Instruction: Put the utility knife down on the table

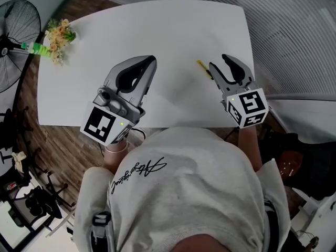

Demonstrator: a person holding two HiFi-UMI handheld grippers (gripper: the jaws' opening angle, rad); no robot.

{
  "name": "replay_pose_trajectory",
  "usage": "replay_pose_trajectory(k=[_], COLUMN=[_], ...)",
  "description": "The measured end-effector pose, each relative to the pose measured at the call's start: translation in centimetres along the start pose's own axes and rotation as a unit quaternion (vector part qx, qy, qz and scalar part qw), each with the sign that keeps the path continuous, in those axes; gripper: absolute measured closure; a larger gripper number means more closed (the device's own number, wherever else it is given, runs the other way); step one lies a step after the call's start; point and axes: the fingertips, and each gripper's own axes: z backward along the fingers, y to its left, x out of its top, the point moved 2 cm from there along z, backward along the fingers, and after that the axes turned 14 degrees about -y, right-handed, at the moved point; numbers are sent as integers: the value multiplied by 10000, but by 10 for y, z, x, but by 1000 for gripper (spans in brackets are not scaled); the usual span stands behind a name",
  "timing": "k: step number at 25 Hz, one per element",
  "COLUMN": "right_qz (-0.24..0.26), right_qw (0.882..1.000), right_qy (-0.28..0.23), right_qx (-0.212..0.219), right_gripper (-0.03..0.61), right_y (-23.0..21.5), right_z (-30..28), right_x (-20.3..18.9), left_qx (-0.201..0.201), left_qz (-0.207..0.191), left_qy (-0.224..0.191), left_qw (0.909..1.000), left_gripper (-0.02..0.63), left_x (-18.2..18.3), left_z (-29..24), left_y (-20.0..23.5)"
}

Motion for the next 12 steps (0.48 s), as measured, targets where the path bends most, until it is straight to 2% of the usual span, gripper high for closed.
replay_pose_trajectory(k=[12], right_qz=[112], right_qw=[9968], right_qy=[-796], right_qx=[-1], right_gripper=[394], right_y=[4], right_z=[7], right_x=[45], left_qx=[-21], left_qz=[-79], left_qy=[-64], left_qw=[9999], left_gripper=[617], left_x=[6], left_z=[2], left_y=[-1])
